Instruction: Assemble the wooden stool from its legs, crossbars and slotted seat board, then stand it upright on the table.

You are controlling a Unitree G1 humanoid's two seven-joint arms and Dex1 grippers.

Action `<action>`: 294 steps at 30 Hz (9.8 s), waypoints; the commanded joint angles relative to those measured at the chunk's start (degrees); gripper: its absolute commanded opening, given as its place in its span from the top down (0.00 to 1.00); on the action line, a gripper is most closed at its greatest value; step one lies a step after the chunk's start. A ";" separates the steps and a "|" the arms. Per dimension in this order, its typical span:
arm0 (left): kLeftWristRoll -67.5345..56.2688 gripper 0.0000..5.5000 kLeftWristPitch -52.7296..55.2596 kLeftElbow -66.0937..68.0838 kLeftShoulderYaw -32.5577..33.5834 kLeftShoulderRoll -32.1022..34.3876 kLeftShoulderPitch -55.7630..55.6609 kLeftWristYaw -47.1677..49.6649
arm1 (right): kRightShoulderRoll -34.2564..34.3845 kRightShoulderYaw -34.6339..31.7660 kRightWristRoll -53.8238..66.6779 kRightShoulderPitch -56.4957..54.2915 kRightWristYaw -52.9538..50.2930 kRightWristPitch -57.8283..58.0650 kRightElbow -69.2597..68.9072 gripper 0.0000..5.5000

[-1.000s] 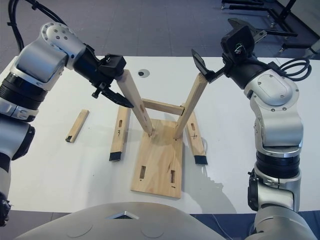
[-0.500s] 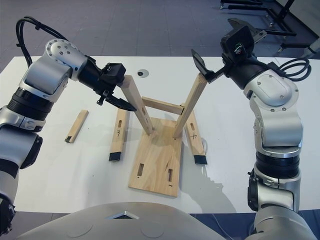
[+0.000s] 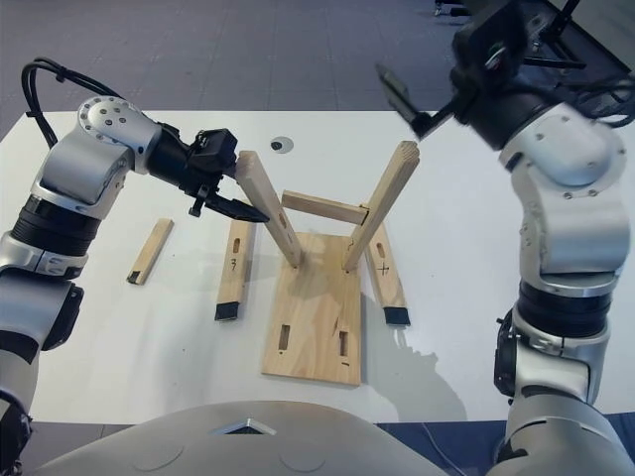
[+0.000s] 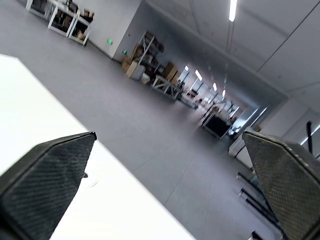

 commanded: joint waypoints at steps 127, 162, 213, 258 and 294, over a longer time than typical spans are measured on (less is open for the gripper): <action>1.47 0.63 -0.78 0.38 -2.78 5.06 10.39 4.40 | -0.18 36.05 -21.75 0.49 42.45 -37.65 11.47 0.02; 2.54 0.63 -2.05 1.14 -3.75 5.67 10.00 4.18 | 3.95 33.18 -6.96 0.10 45.07 -33.22 9.89 0.02; 2.52 0.63 -2.54 -1.47 -3.03 5.54 11.87 15.63 | 17.71 31.71 -49.16 5.40 0.24 2.61 -6.31 0.02; 3.48 0.63 -26.96 7.66 -3.27 10.51 14.04 3.84 | 27.02 54.83 -77.90 31.00 6.06 6.79 -7.24 0.02; 4.75 0.63 -27.25 8.57 -5.41 10.38 9.00 6.77 | 51.76 11.10 -46.55 7.30 -6.64 5.04 -16.22 0.02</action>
